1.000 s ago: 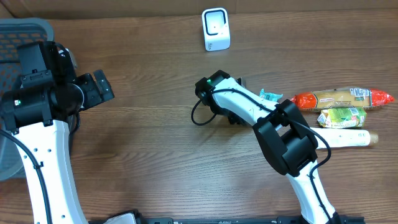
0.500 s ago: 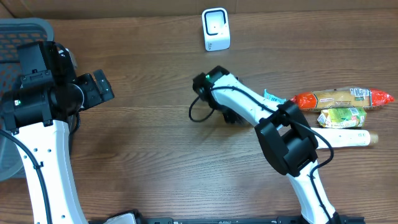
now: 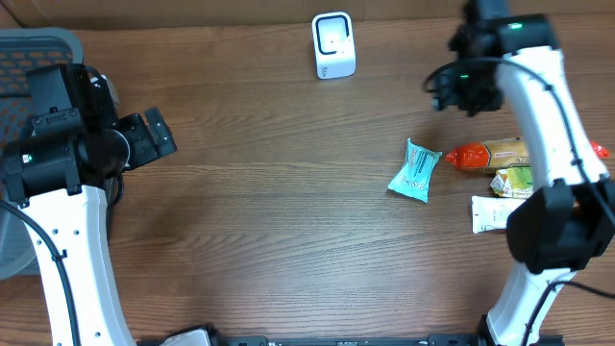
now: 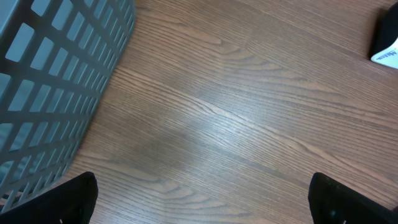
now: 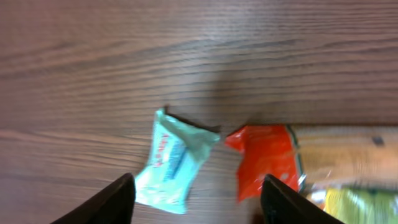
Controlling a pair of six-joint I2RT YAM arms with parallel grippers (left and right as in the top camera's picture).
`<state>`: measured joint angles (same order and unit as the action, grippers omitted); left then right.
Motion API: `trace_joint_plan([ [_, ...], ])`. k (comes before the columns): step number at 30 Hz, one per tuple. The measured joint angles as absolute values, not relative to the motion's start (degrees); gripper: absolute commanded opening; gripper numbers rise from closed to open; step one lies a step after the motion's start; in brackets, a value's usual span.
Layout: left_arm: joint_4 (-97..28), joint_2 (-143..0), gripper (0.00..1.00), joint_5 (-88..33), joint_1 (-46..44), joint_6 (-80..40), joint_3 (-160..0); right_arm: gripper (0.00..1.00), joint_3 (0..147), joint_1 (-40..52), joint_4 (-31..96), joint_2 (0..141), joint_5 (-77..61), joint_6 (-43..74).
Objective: Scan the item barcode
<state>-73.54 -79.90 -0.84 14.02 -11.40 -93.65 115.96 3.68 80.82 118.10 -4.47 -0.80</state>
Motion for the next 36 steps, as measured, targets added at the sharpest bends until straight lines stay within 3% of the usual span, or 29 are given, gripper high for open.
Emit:
trace_joint_plan([
  [2,-73.5,-79.9,0.99,-0.8,14.0,-11.4,-93.6,0.66,115.9,1.5,80.6,120.5,-7.2,-6.4],
  [6,-73.5,-79.9,1.00,-0.8,14.0,-11.4,-93.6,0.78,115.6,0.5,79.9,125.1,-11.3,-19.3],
  [9,-73.6,-79.9,0.99,-0.9,14.0,-11.4,-93.6,0.79,115.4,0.9,80.0,127.1,-13.7,-28.0],
  [16,-73.6,-79.9,1.00,-0.8,14.0,-11.4,-93.6,0.71,115.4,1.2,80.9,132.3,-15.6,-37.7],
  [28,-73.6,-79.9,1.00,-0.8,14.0,-11.4,-93.6,0.62,112.7,1.1,81.1,137.5,-17.1,-41.1],
  [30,-73.5,-79.9,1.00,-0.8,14.0,-11.4,-93.6,0.54,109.7,0.9,79.5,136.2,-18.3,-41.3],
  [35,-73.6,-79.9,0.99,-0.8,14.0,-11.4,-93.6,0.04,103.6,0.6,77.1,134.7,-23.8,-40.6],
  [36,-73.5,-79.9,1.00,-0.8,14.0,-11.4,-93.6,0.04,102.2,0.6,76.8,134.4,-25.5,-40.0],
])
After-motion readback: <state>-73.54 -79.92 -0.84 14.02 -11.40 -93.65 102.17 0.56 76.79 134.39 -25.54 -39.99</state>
